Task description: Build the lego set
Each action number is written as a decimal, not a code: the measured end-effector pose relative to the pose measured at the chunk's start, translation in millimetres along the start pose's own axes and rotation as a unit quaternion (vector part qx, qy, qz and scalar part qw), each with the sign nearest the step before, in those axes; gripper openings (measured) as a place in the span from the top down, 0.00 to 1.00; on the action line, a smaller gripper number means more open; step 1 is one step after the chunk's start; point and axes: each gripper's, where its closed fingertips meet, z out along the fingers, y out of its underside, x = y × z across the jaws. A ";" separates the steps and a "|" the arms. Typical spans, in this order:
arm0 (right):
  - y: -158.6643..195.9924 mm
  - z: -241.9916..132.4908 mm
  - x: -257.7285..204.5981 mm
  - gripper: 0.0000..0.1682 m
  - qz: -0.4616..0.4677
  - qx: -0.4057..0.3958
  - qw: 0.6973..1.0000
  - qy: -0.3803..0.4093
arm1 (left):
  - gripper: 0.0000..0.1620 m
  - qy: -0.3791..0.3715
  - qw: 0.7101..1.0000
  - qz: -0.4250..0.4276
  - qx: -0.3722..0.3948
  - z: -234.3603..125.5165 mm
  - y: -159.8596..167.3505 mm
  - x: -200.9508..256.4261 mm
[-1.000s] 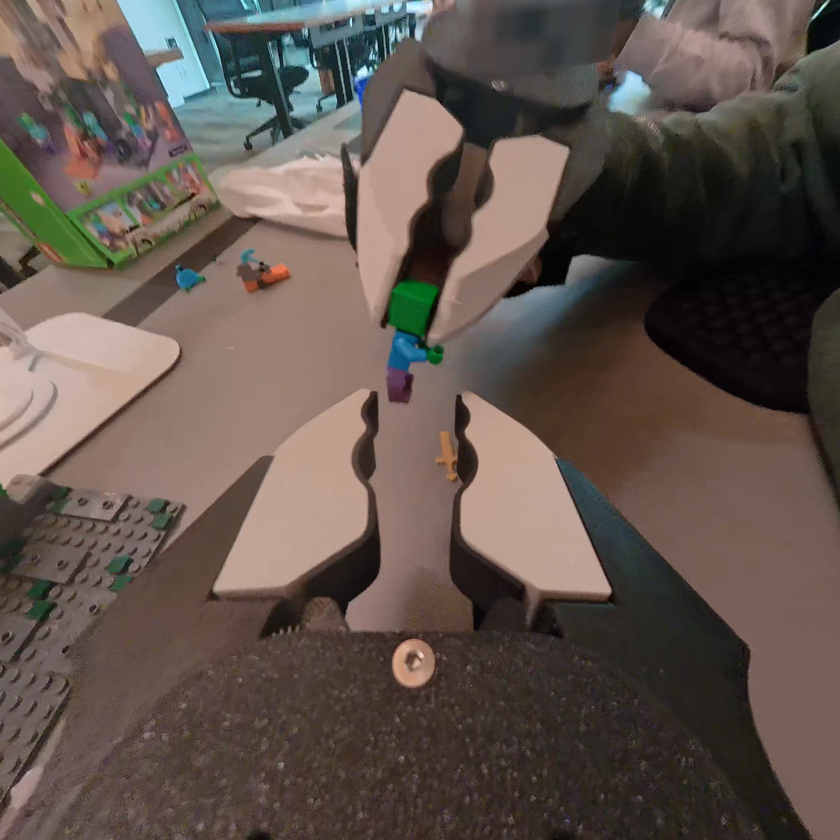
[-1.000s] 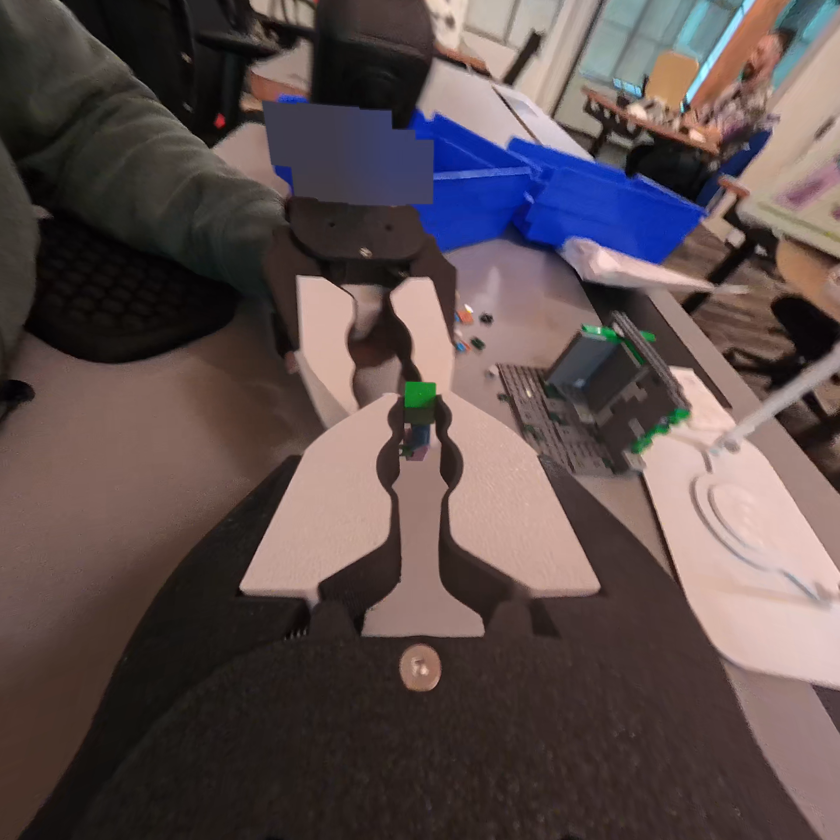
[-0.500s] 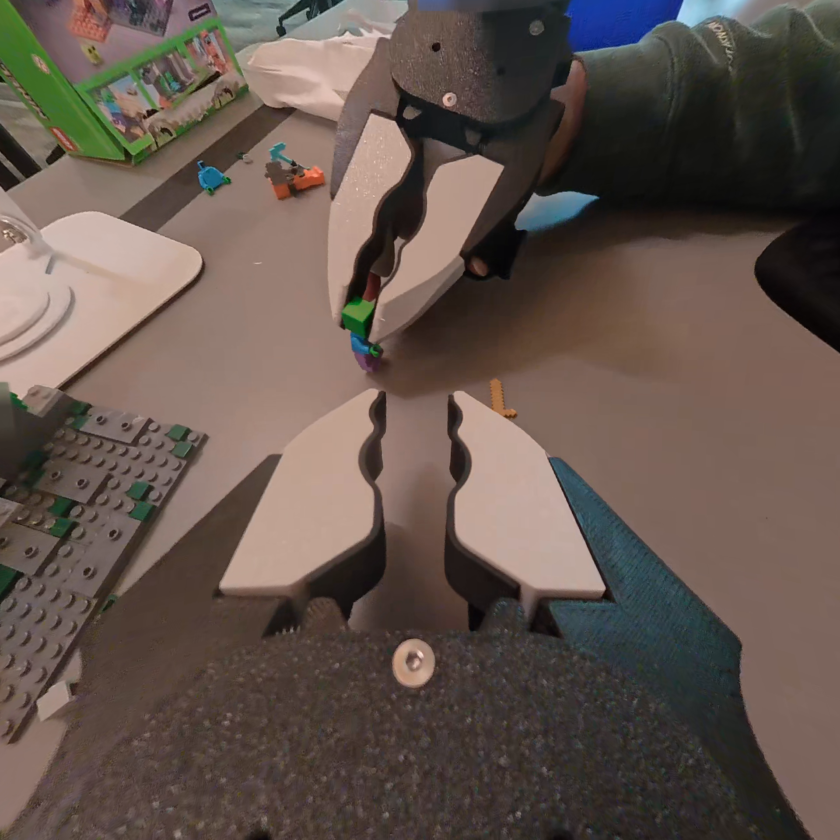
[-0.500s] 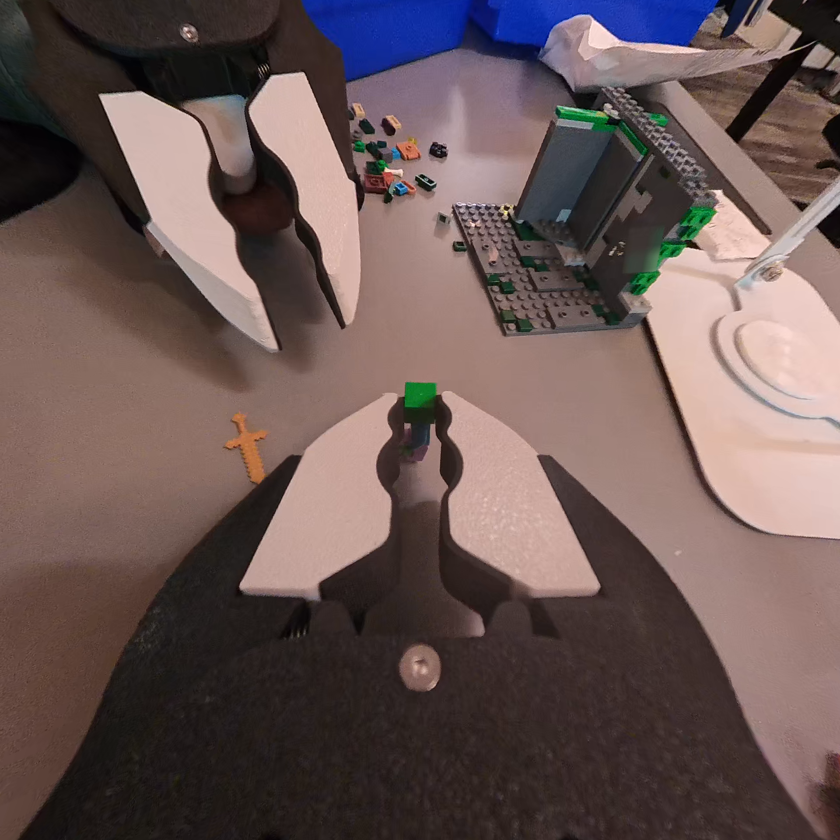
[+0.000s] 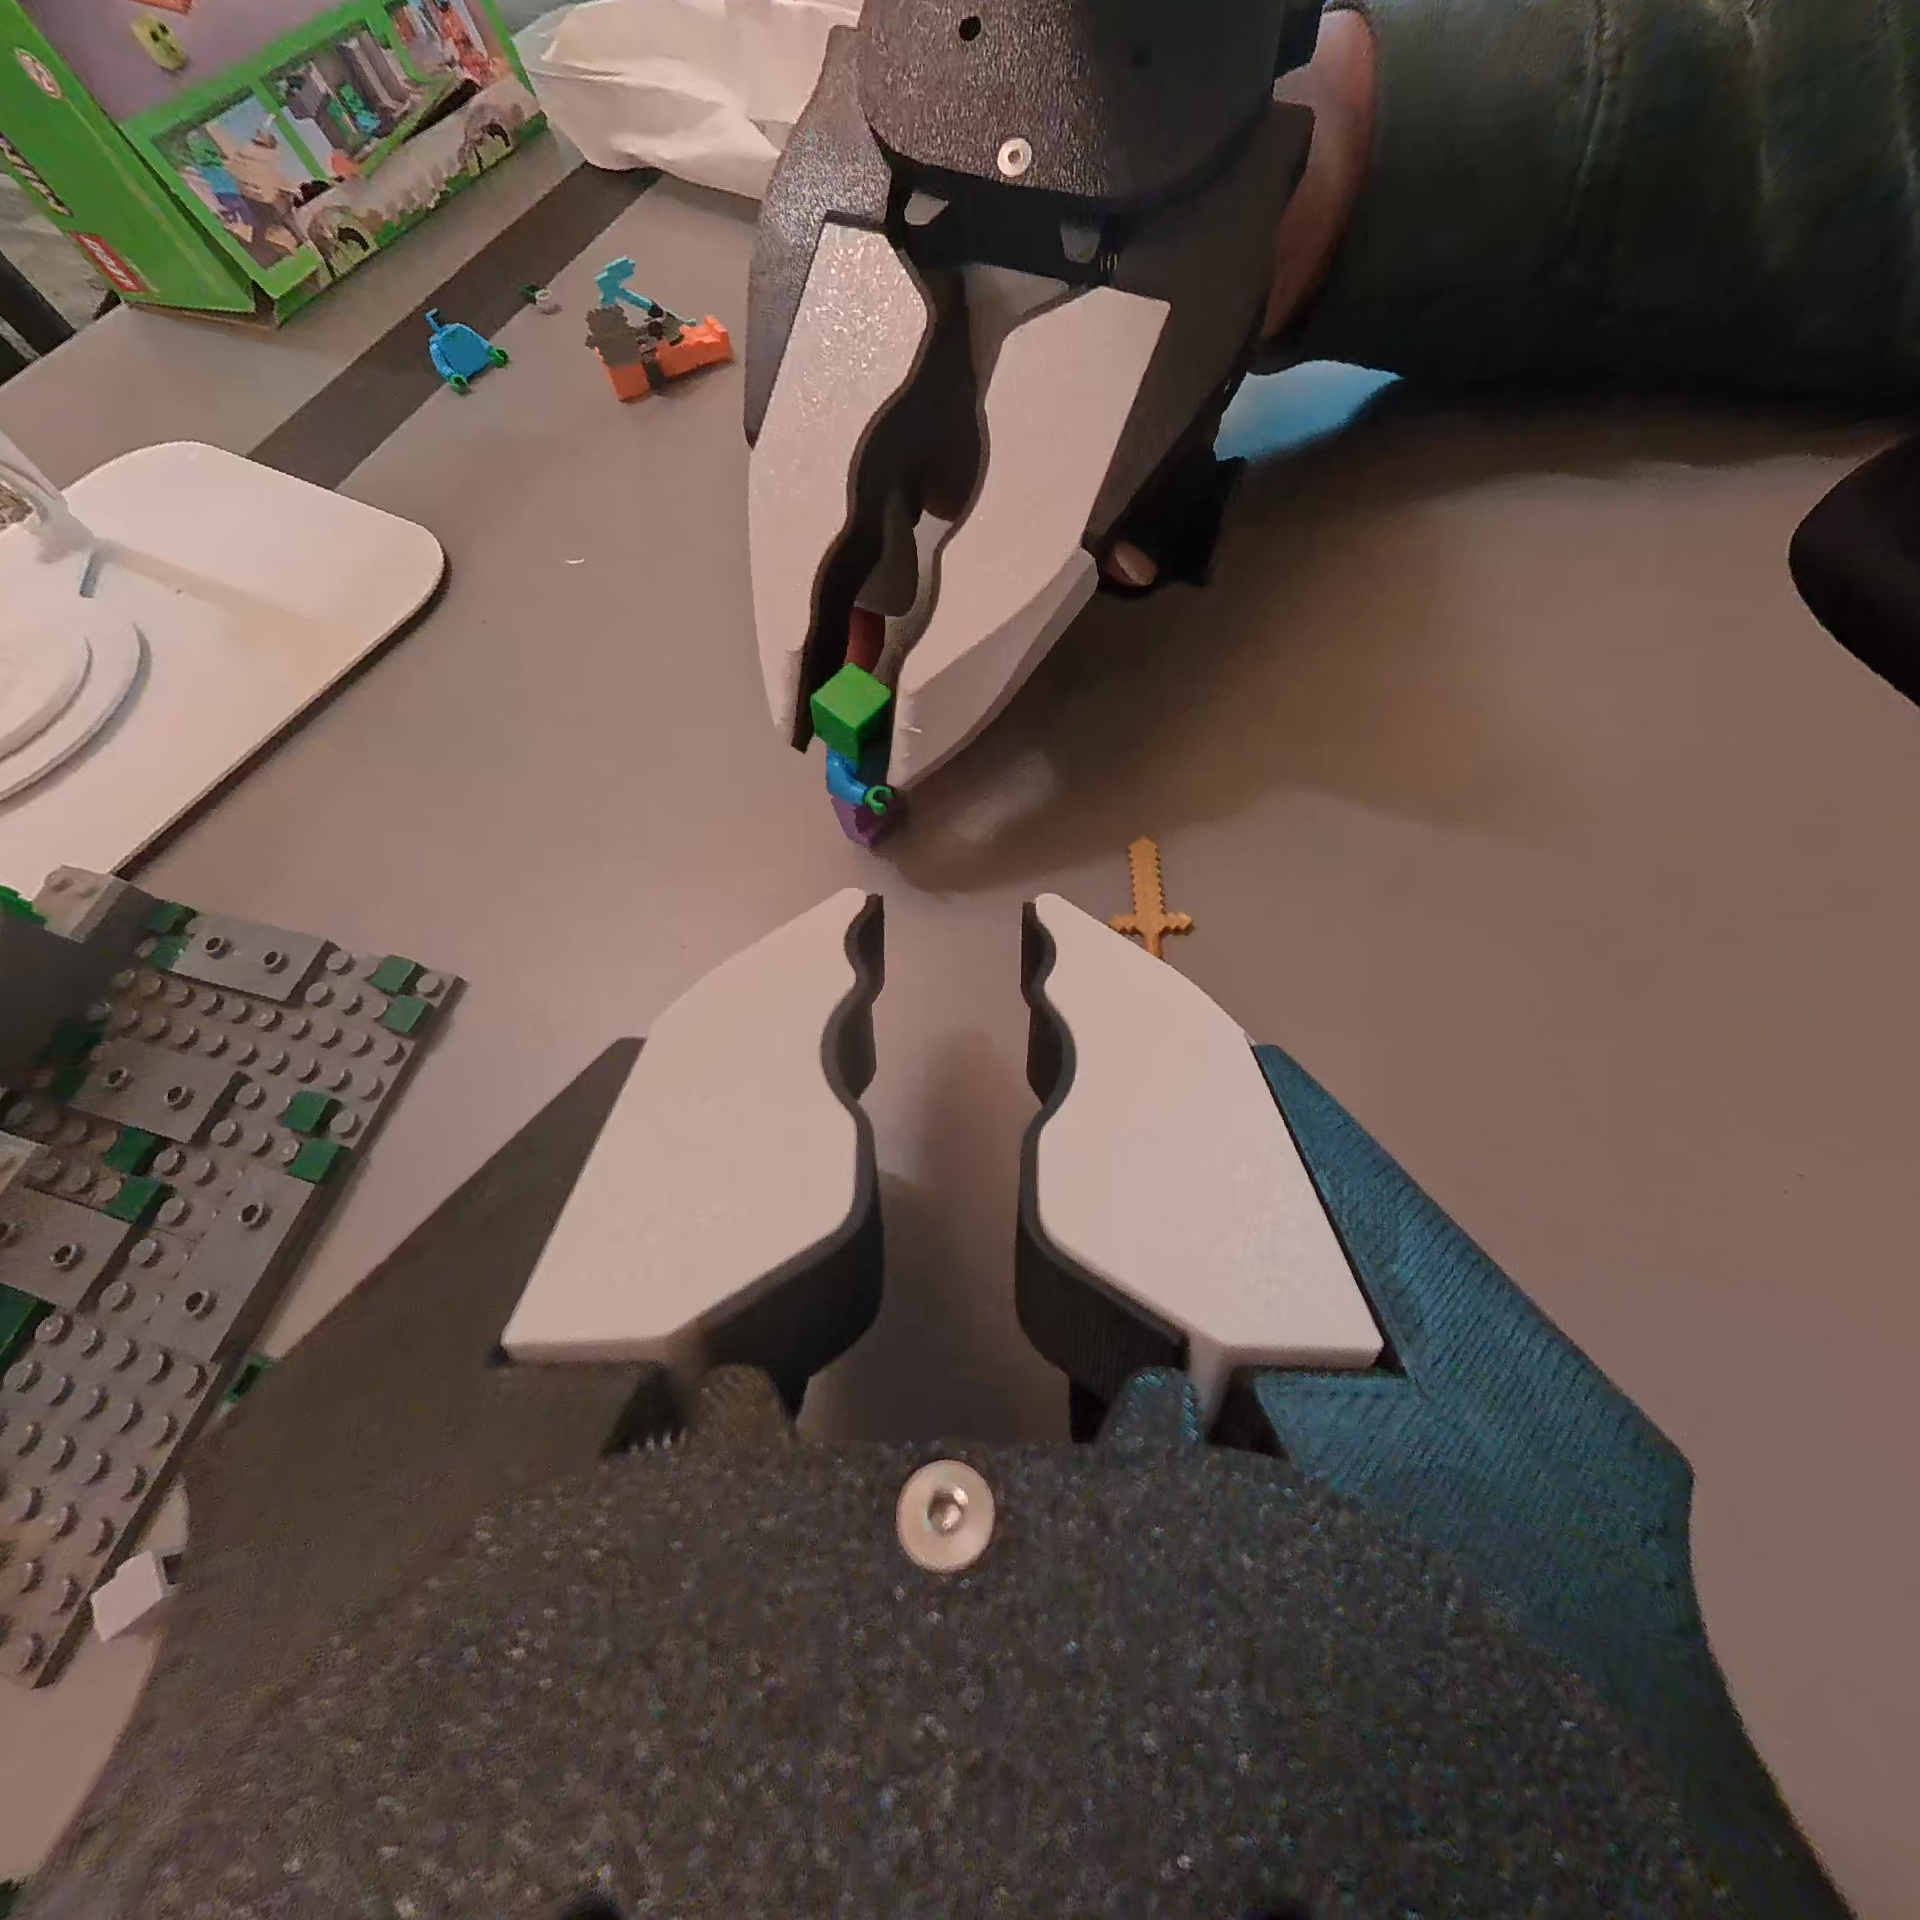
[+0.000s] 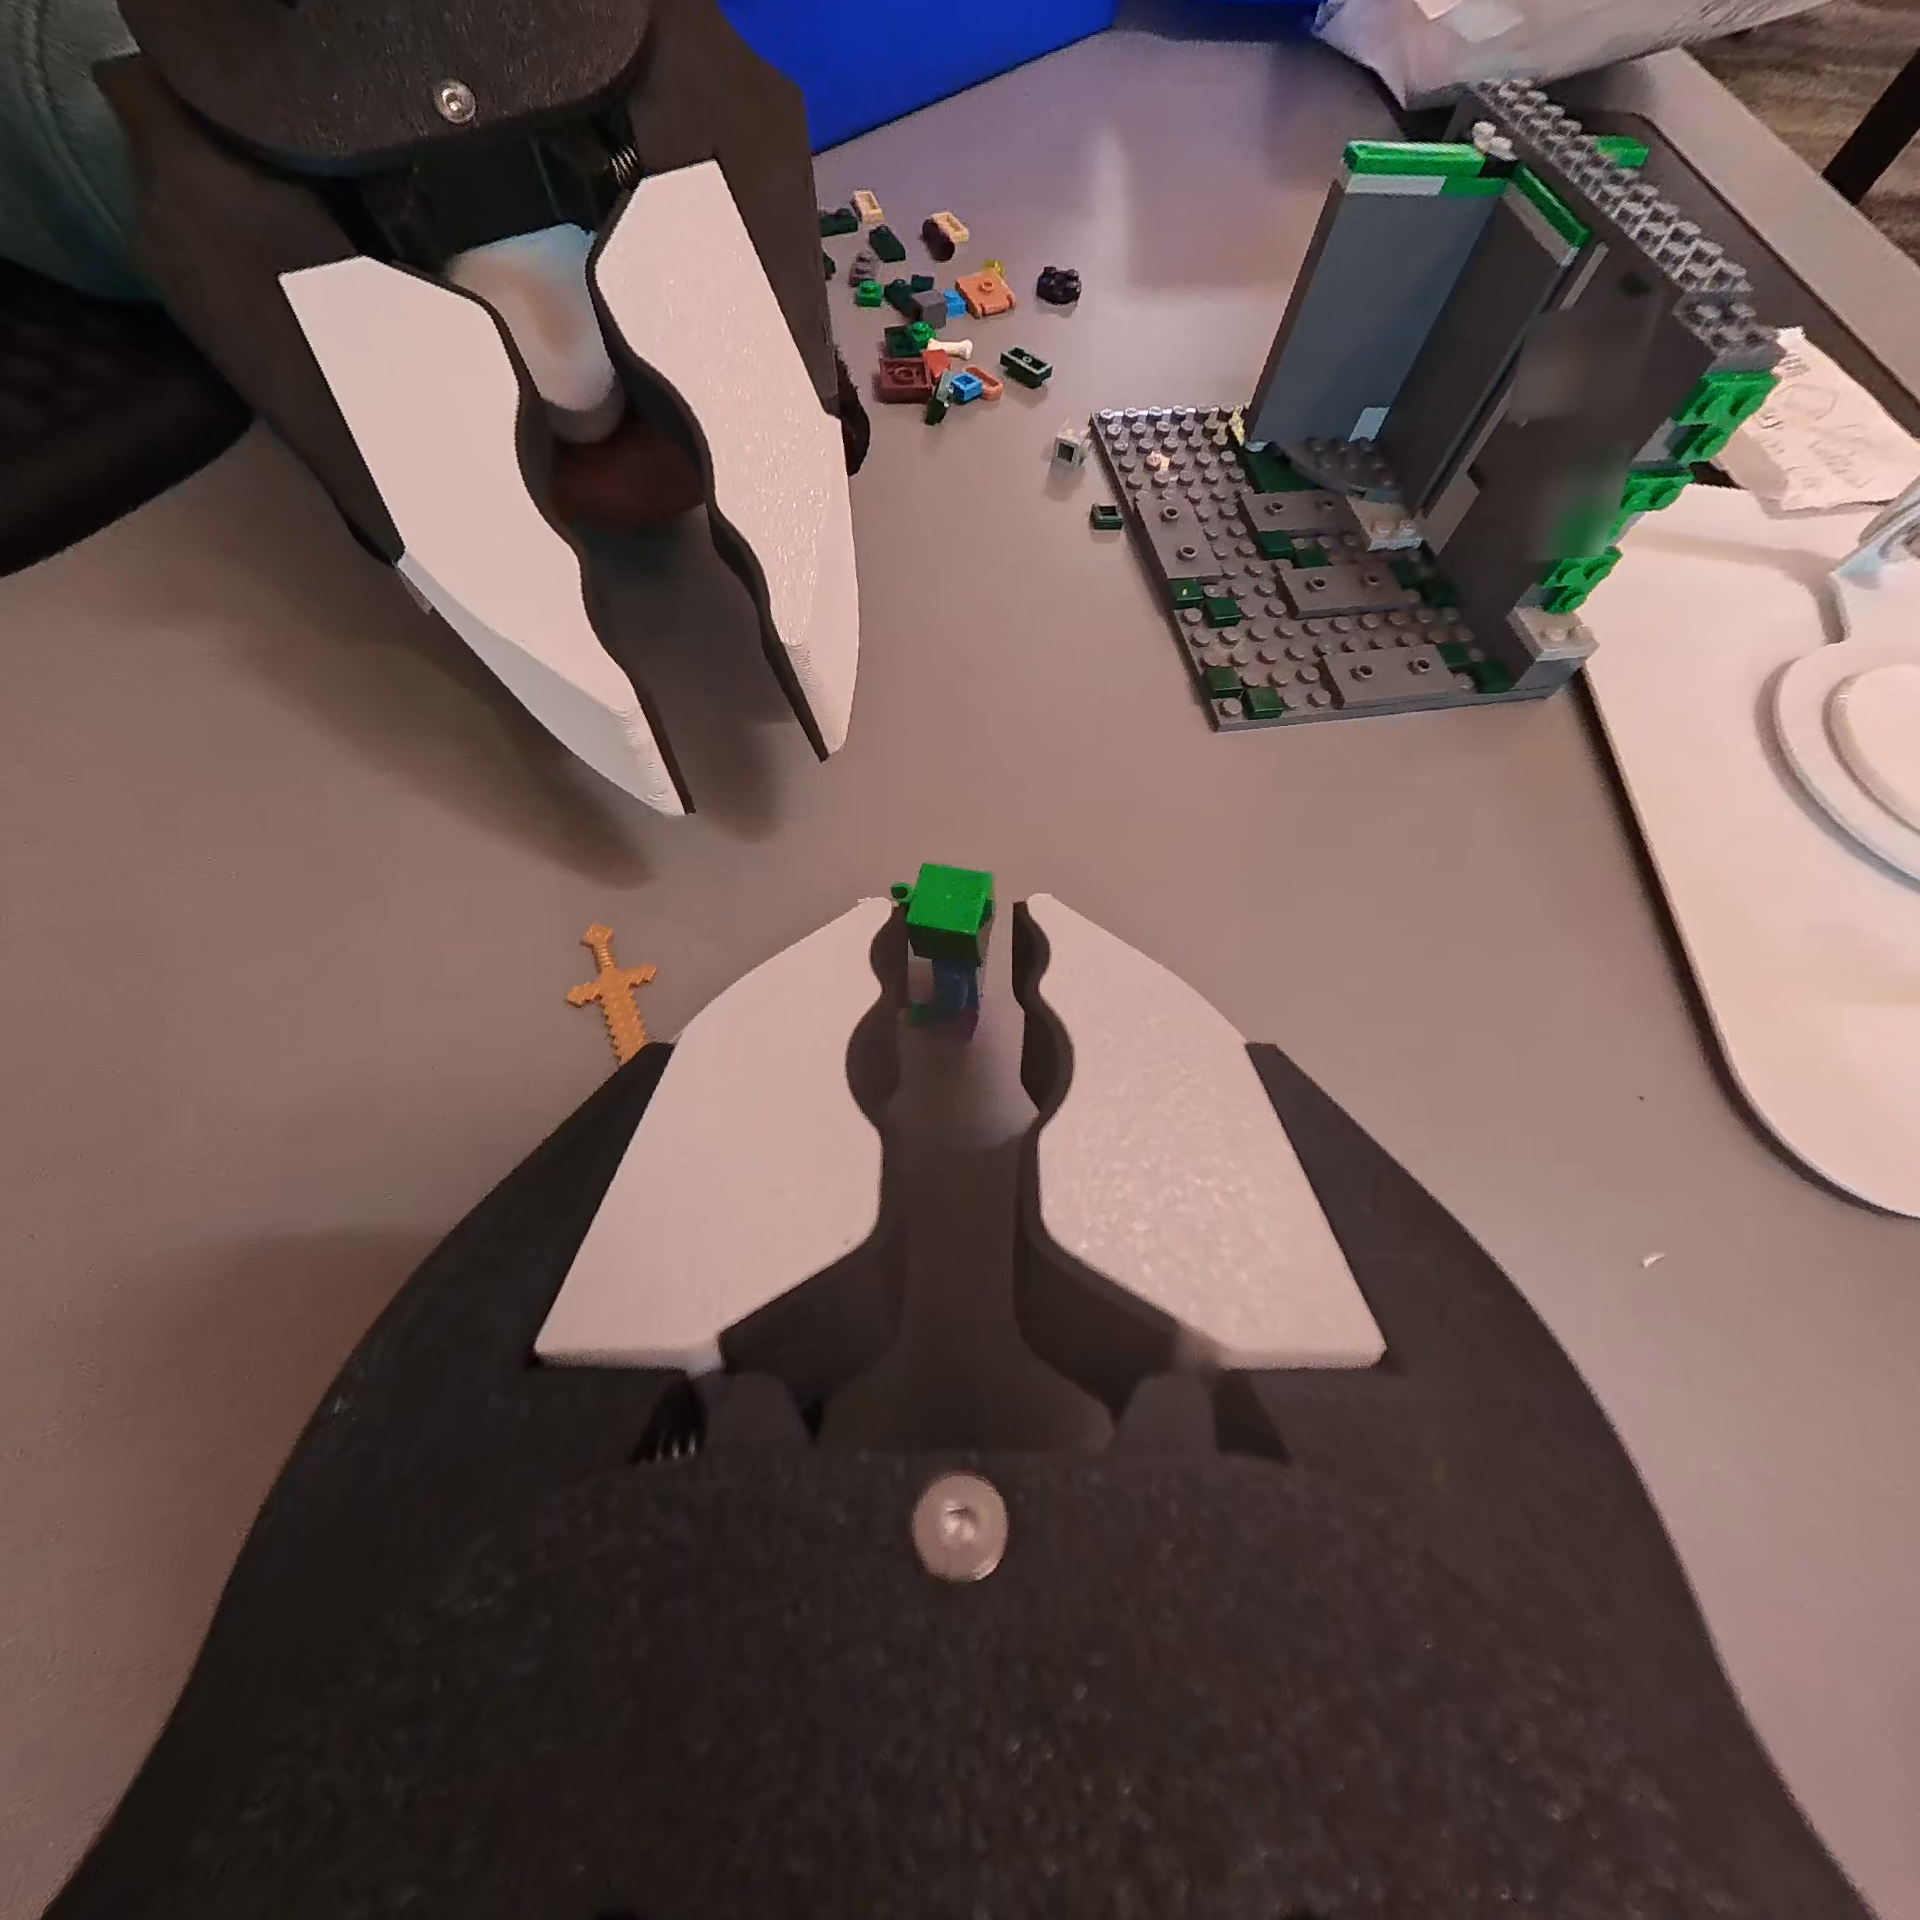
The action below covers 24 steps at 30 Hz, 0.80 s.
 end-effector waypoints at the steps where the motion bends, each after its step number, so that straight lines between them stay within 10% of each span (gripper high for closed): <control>1: -0.2 -0.1 -0.1 0.89 0.000 0.001 1.000 -0.001 | 0.85 0.000 1.000 -0.001 0.000 -0.1 0.0 -0.1; 24: -12.6 -7.8 -8.0 0.93 -0.001 0.038 0.999 -0.027 | 0.85 -0.003 0.999 -0.018 -0.026 8.0 4.6 -4.4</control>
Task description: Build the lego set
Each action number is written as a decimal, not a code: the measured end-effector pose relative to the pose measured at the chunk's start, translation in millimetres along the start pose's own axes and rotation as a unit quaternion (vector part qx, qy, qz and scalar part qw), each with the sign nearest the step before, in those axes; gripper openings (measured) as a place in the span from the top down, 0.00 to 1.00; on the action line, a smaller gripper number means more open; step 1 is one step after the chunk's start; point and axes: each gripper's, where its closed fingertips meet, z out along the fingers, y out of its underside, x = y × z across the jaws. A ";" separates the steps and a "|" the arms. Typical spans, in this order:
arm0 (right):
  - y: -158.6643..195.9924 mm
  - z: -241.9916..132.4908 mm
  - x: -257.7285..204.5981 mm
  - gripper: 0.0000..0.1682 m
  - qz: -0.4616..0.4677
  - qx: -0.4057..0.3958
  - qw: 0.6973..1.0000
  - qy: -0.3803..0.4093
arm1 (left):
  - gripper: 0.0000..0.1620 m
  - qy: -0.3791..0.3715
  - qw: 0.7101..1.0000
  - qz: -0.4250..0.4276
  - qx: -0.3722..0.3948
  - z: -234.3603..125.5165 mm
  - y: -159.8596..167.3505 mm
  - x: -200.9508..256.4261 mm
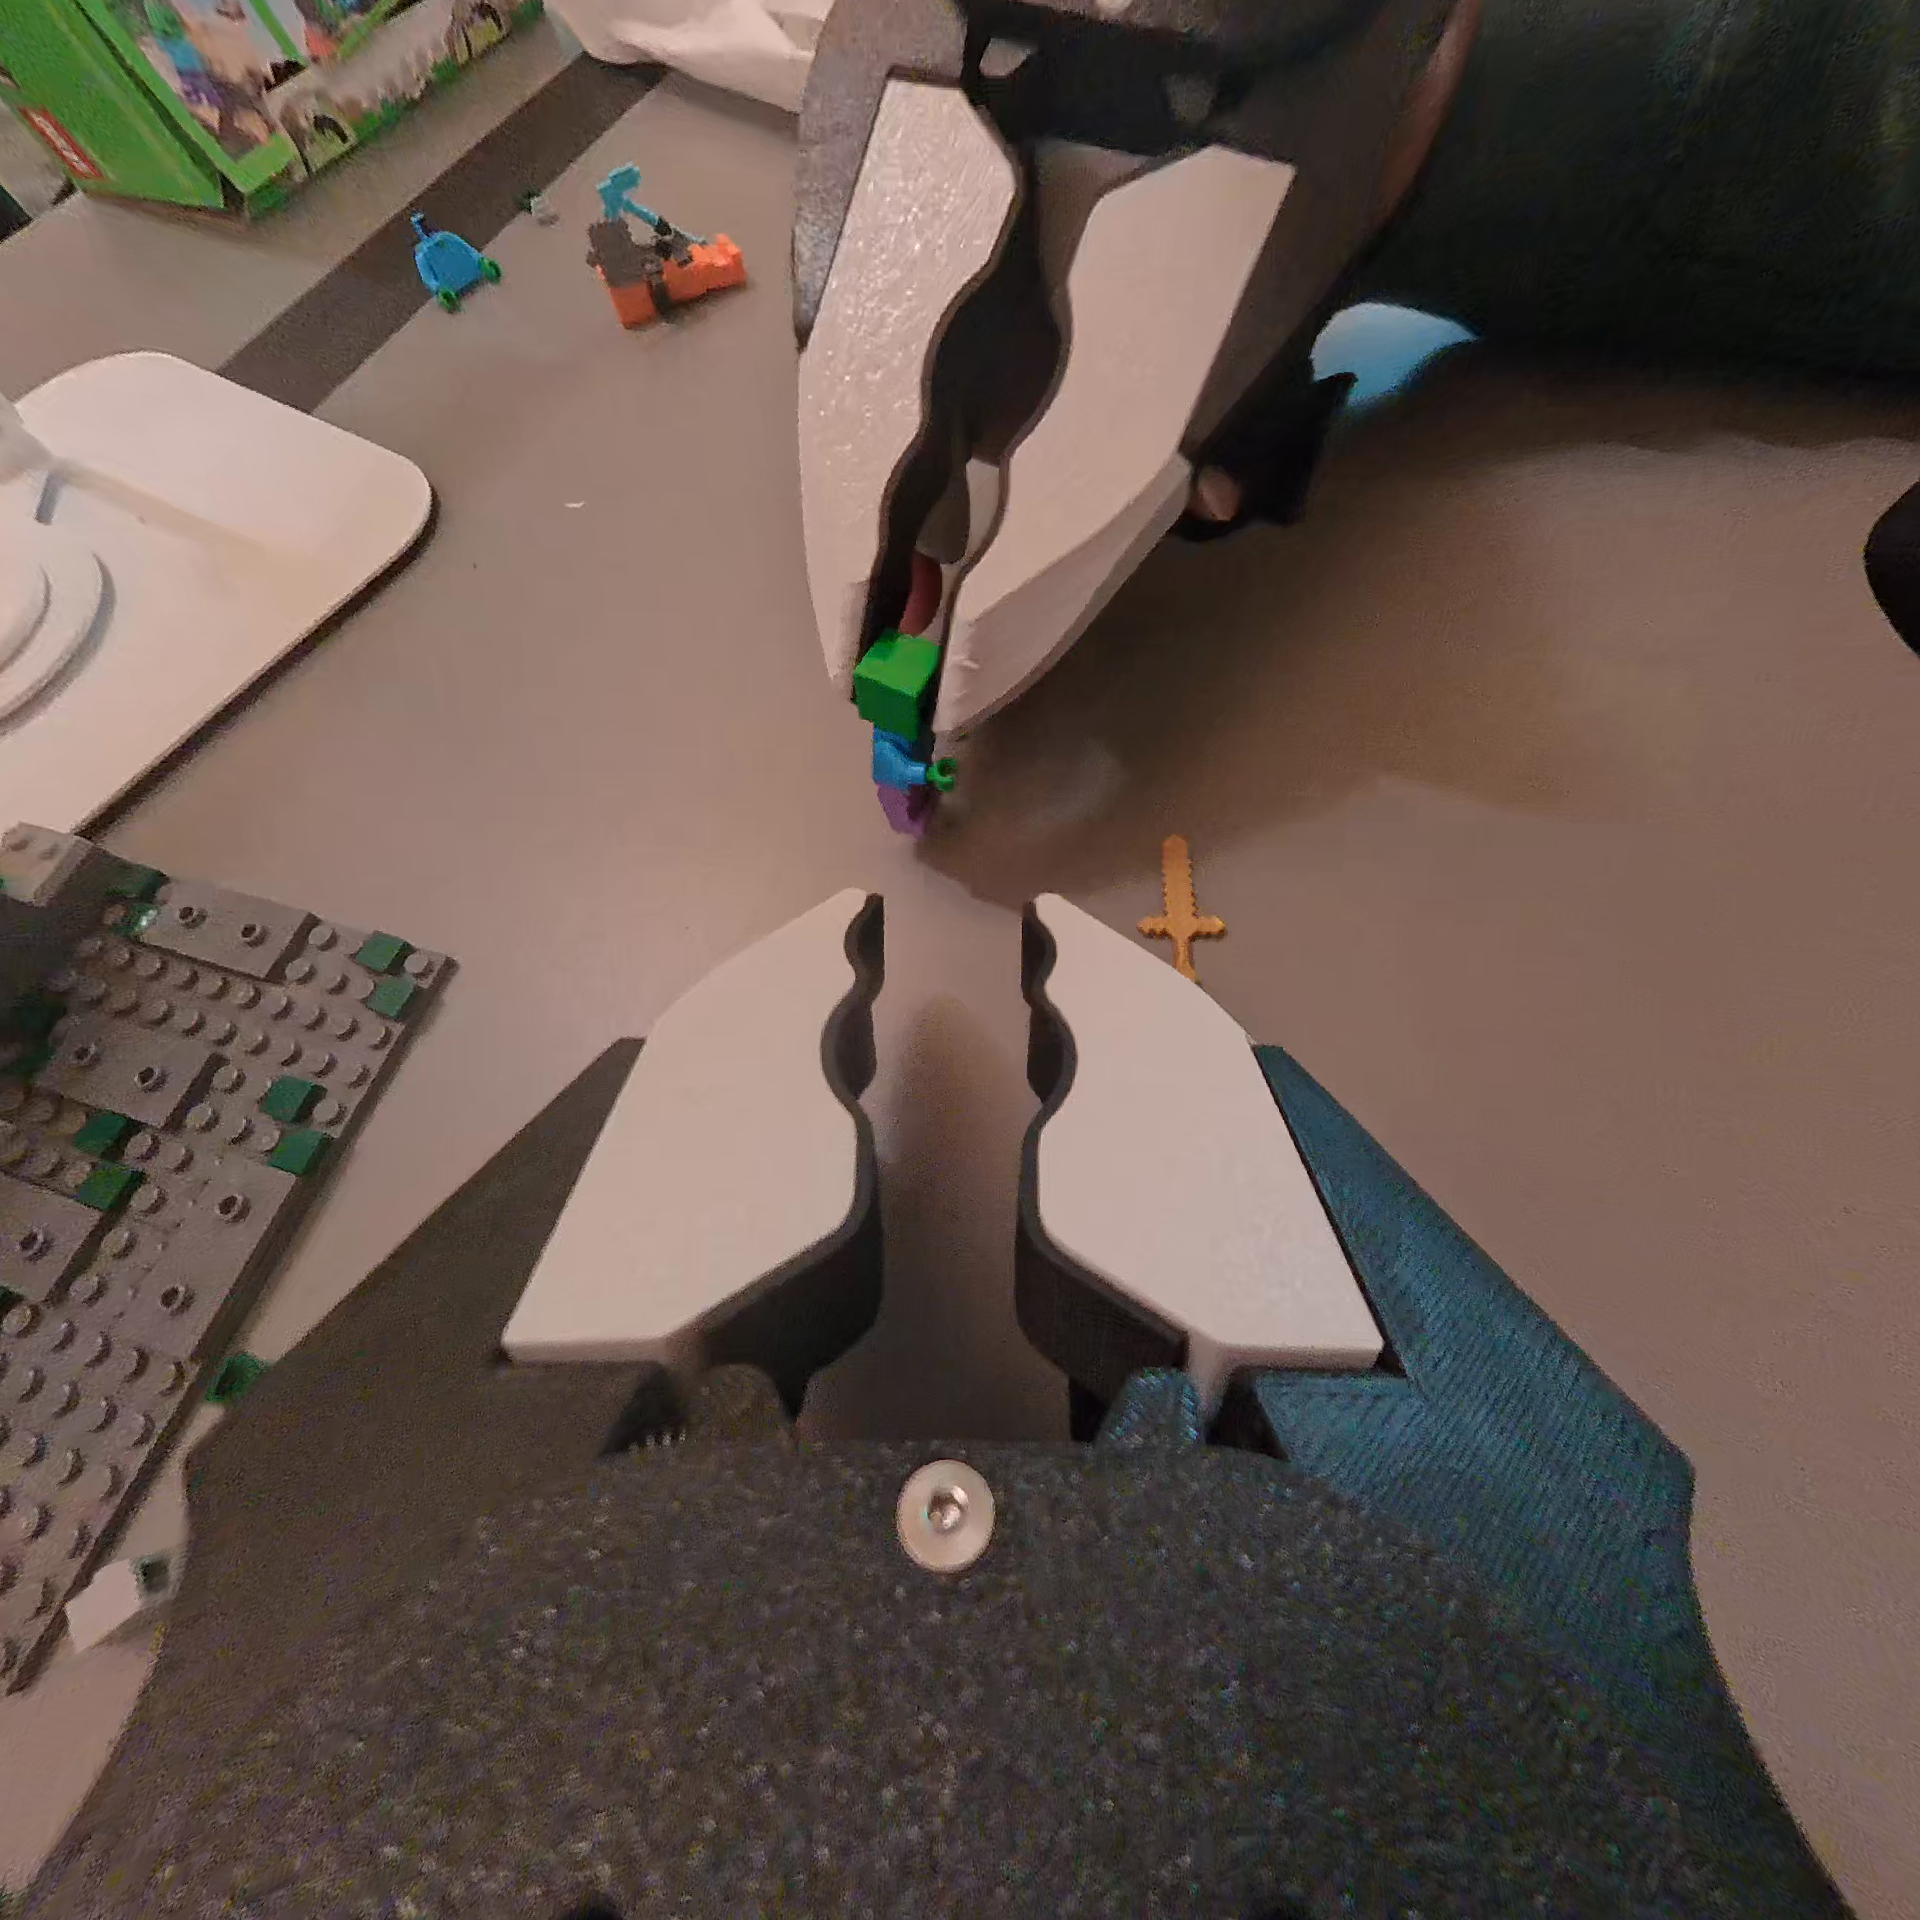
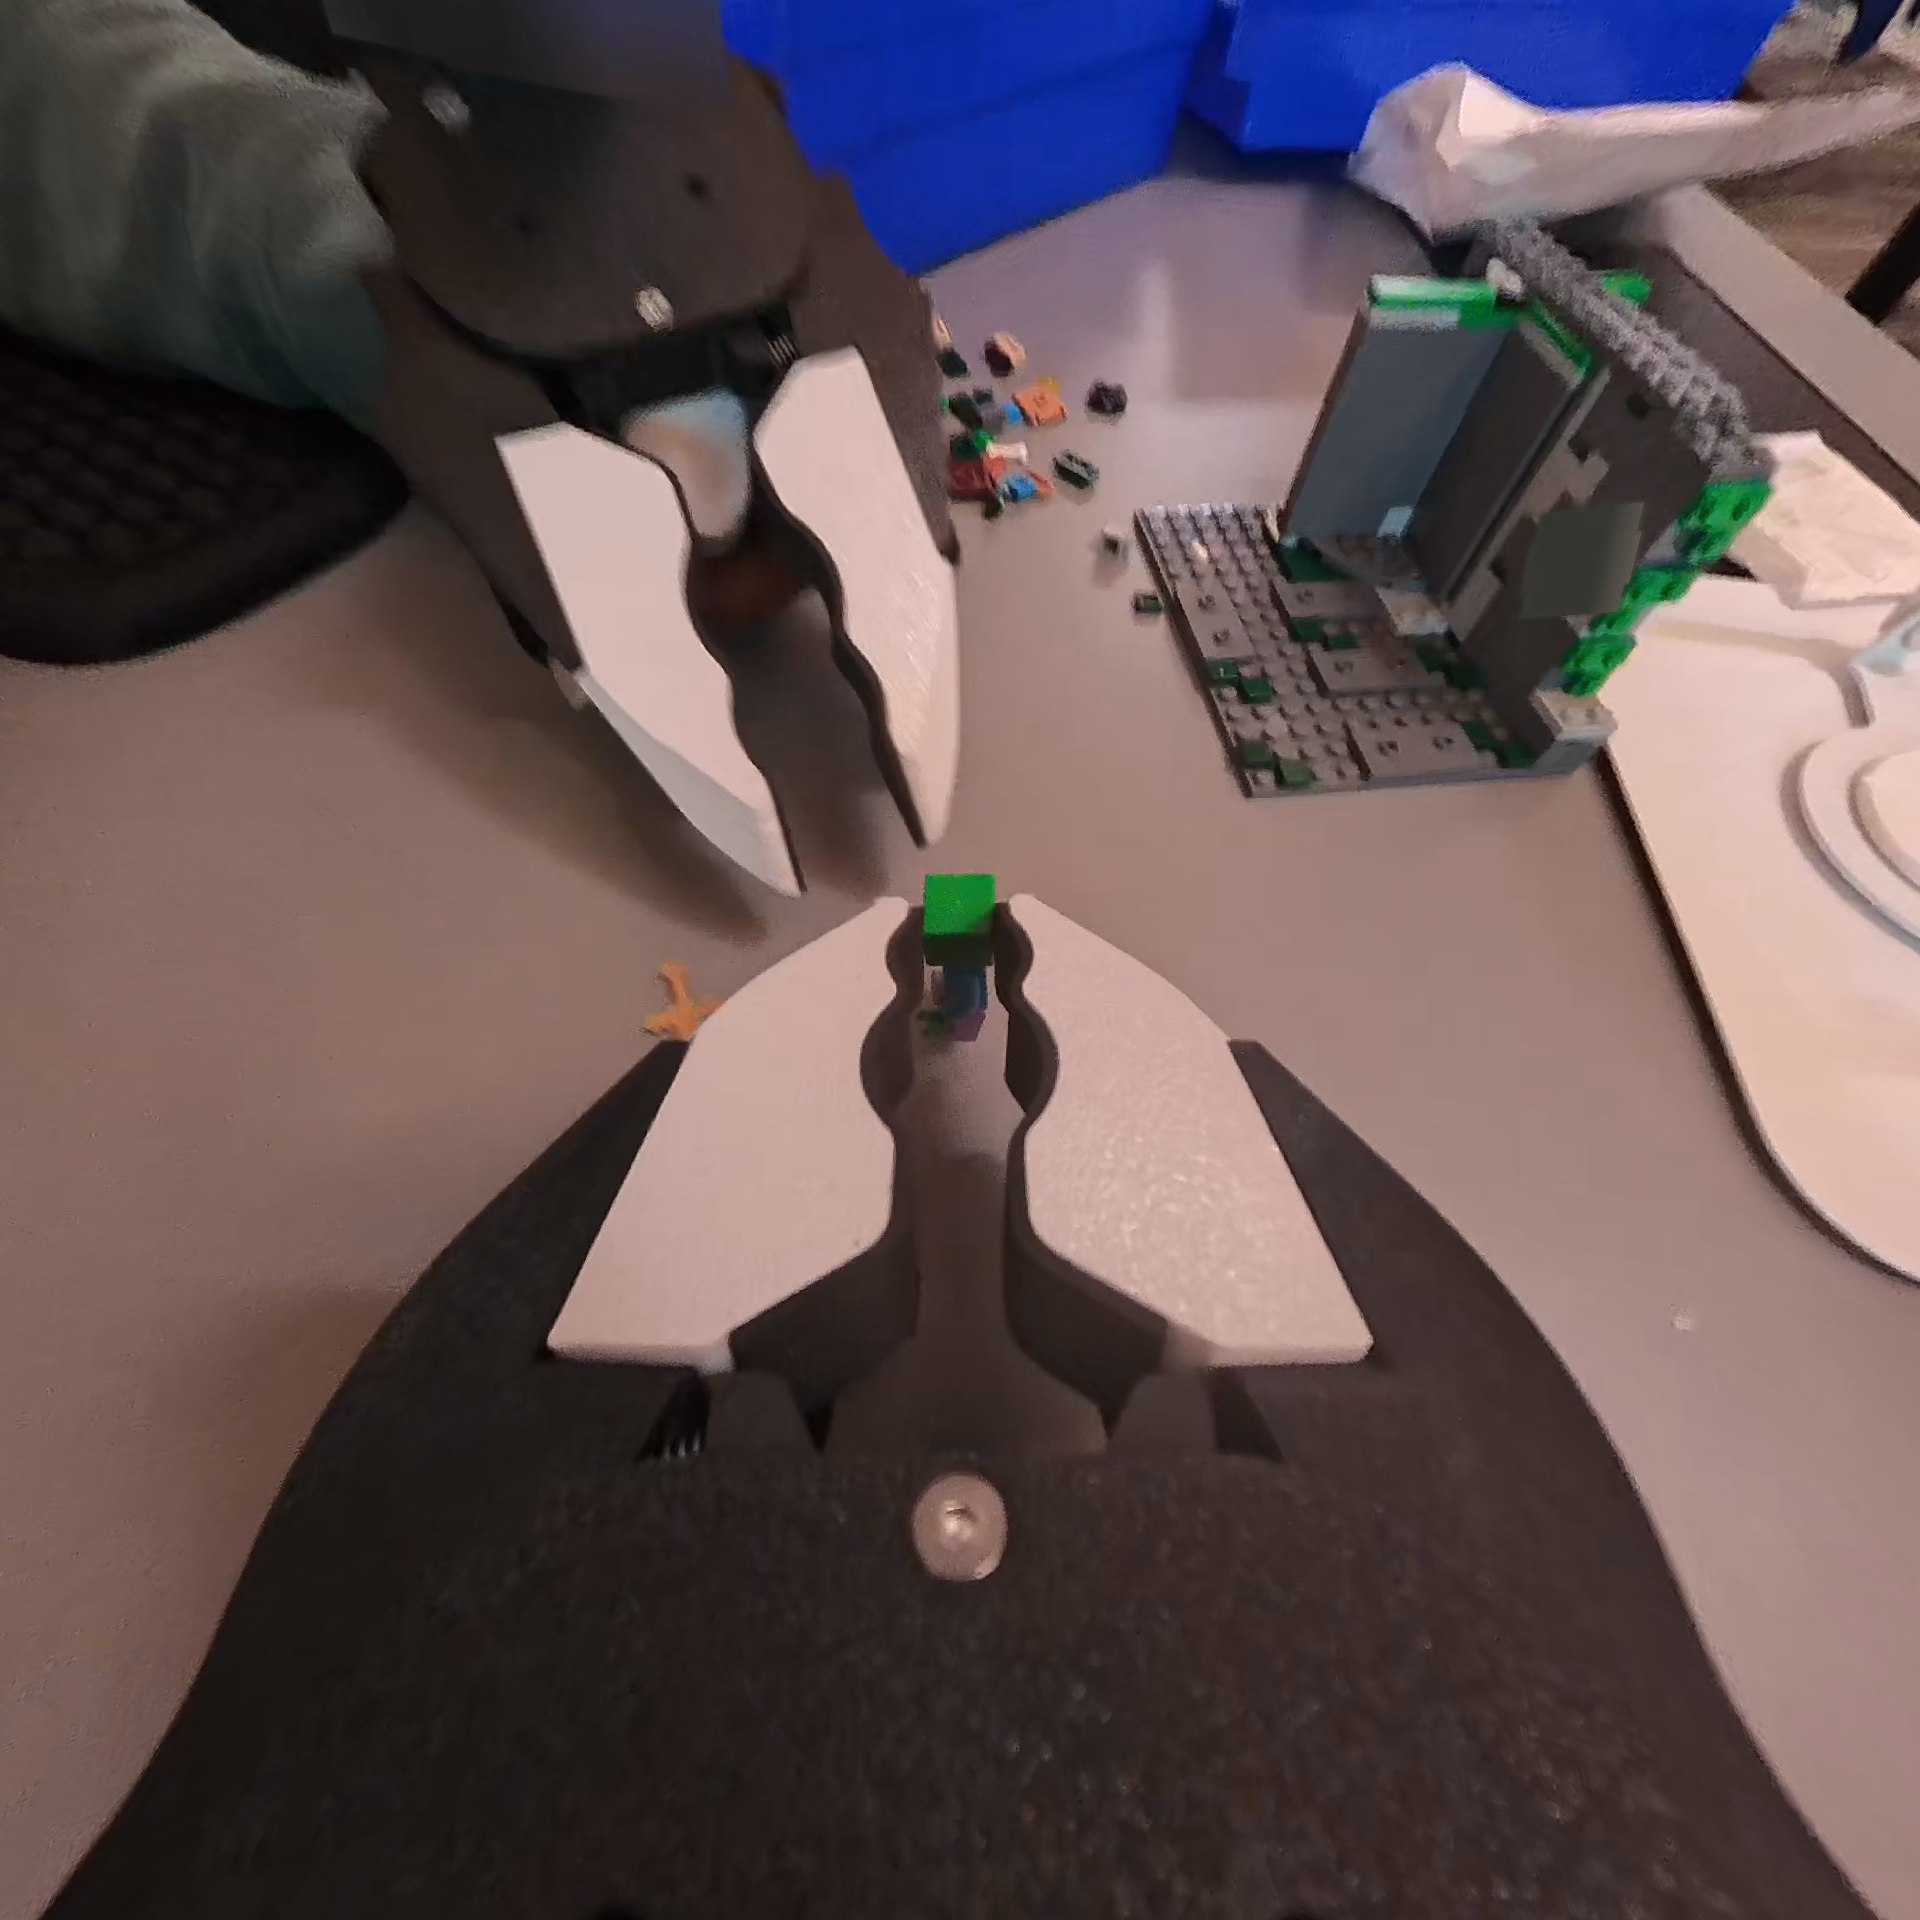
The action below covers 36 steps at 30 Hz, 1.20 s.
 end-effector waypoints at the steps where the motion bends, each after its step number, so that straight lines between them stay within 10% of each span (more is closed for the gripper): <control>1: -6.8 -1.3 -3.5 0.93 0.003 0.017 1.000 -0.010 | 0.84 0.004 1.000 -0.004 0.004 1.5 -2.9 0.3; 36: -53.2 -16.9 -38.7 0.93 0.043 0.143 0.982 -0.117 | 0.87 0.072 0.991 0.008 0.108 -6.8 -36.7 22.9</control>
